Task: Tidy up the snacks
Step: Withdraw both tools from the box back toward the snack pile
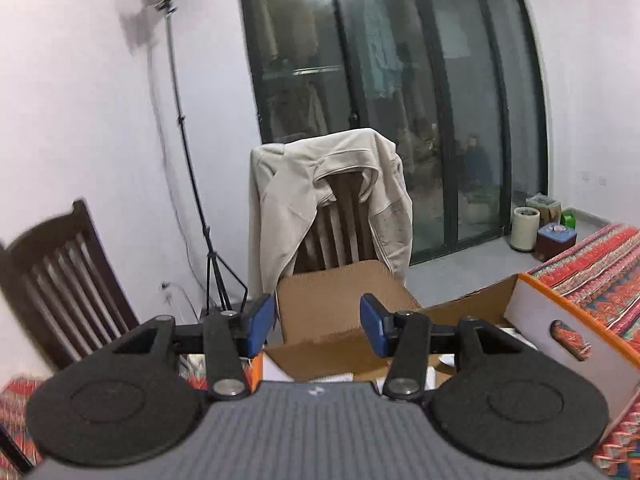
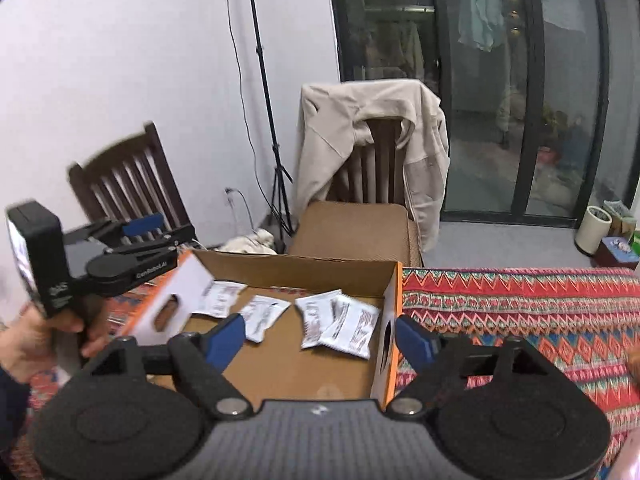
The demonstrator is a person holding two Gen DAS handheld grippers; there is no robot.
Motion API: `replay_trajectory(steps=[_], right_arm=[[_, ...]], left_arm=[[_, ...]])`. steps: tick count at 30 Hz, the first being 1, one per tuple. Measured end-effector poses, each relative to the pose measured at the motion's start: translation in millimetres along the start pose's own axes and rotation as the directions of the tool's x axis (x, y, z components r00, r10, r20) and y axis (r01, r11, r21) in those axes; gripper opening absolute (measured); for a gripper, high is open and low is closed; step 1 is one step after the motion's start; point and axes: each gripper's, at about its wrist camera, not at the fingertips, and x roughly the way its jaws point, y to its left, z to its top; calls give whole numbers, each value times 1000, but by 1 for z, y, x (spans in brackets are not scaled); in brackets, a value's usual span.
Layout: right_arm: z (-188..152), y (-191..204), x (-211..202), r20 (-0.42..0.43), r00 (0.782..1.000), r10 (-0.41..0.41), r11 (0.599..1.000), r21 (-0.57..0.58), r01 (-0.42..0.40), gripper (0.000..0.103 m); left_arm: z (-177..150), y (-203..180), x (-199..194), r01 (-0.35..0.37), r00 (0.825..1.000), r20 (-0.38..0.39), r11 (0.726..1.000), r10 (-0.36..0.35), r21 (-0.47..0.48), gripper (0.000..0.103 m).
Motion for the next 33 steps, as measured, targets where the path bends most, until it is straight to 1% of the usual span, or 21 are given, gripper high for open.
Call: replay_trajectory(steps=[1,3,5,8,9,11,12,14,15,17,19,20,24,28,32,33], right_arm=[[-6,0,-13,9,1000,8,1000,8,-8,83],[-19,2,-31,15,1000,15,1000,13,-16,83],[-34,7,-47,16,1000,23,1000,7,-23,84],[-58,18,-67,10,999,46,999,-19,-46,84],[-67,21,-73,10,999,49,999,-25,-49,85],[-84,28,-84,7,999,51,998,-30,-50,88],[-92,31,-88,2,999,49,998,-27,-49,88],[-112,40,-99,-5,999,43,998,-42,-43,88],[-124,44,-108,7,999,50,997,-59,-49,89],[-145,50,-122,28,998,51,995,-88,-48,92],[-164,56,-133,41,998,49,994,-100,-45,93],[-173,58,-137,43,998,45,994,-99,-41,93],[-197,67,-143,34,997,71,993,-96,-67,93],[-218,78,-147,12,997,82,990,-113,-80,93],[-236,91,-151,5,996,88,988,-127,-86,94],[-241,95,-151,1,996,93,987,-129,-92,94]], left_arm=[[1,2,-10,25,1000,-18,999,-26,-38,50],[2,3,-29,50,998,-26,996,-51,-70,50],[0,-2,-54,56,998,-38,997,-58,-61,50],[-8,-15,-92,52,995,-85,998,-55,-30,51],[-13,-17,-106,56,993,-105,998,-60,-43,51],[-28,-18,-139,98,985,-141,994,-103,-43,51],[-37,-20,-155,98,984,-147,995,-101,-29,51],[-59,-26,-194,103,986,-131,994,-99,22,53],[-69,-28,-210,116,987,-113,993,-112,31,58],[-90,-27,-240,142,987,-84,990,-140,15,65],[-104,-27,-257,150,985,-89,989,-149,6,65],[-110,-26,-264,144,985,-92,990,-143,-4,65],[-127,-18,-286,128,986,-94,989,-135,-77,65],[-149,-11,-310,115,987,-107,990,-124,-84,66],[-180,-3,-331,107,979,-160,987,-125,-116,66],[-186,-2,-335,100,979,-164,987,-119,-124,66]])
